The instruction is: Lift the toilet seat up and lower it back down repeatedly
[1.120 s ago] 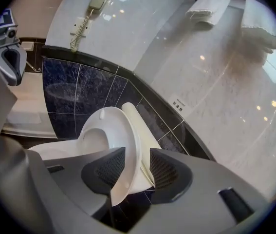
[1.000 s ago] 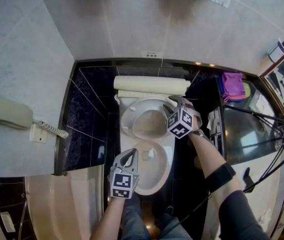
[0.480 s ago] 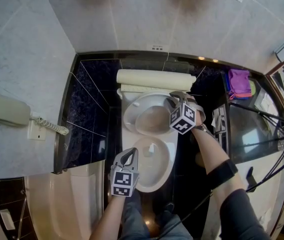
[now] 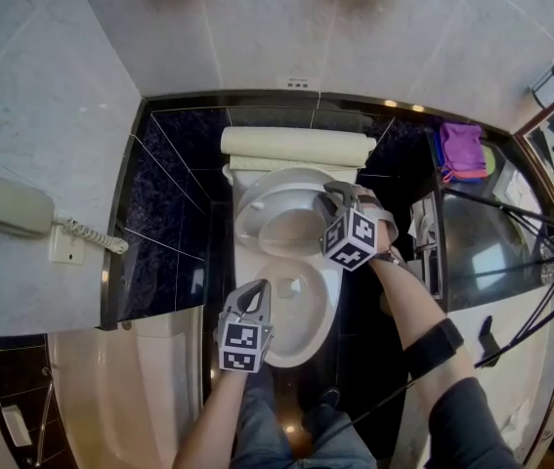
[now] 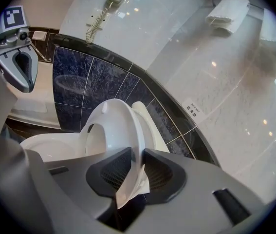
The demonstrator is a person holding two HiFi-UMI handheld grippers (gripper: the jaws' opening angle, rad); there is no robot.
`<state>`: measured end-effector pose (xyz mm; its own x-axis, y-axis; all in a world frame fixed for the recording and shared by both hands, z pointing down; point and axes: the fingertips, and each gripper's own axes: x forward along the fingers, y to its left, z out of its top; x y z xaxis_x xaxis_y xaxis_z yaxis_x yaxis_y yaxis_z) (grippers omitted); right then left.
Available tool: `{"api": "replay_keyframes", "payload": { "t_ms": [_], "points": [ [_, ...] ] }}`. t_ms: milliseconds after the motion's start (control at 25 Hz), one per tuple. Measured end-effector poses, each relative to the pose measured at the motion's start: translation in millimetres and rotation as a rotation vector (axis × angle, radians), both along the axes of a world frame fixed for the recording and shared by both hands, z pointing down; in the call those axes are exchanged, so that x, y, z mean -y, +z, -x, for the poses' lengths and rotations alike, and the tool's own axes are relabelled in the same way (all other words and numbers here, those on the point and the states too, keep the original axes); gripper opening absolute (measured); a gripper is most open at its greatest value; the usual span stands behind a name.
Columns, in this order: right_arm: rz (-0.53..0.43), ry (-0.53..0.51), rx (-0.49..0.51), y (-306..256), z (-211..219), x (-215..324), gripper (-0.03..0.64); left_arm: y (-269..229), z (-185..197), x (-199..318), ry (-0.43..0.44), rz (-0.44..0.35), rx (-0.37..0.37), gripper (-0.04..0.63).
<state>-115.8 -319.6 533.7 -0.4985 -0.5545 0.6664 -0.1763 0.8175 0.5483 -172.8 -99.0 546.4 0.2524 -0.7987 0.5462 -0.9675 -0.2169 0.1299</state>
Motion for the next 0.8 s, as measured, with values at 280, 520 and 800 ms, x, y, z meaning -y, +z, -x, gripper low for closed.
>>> {"api": "replay_keyframes", "payload": {
  "t_ms": [280, 520, 800],
  "points": [
    [-0.012, -0.018, 0.015, -6, -9, -41, 0.097, 2, -16, -6, -0.005, 0.008, -0.003, -0.002],
    [-0.031, -0.045, 0.028, -9, -21, -87, 0.092, 15, -28, -23, -0.018, 0.036, 0.002, -0.002],
    [-0.008, -0.092, 0.022, 2, -35, -153, 0.092, 31, -38, -39, -0.039, 0.061, 0.010, -0.002]
  ]
}}
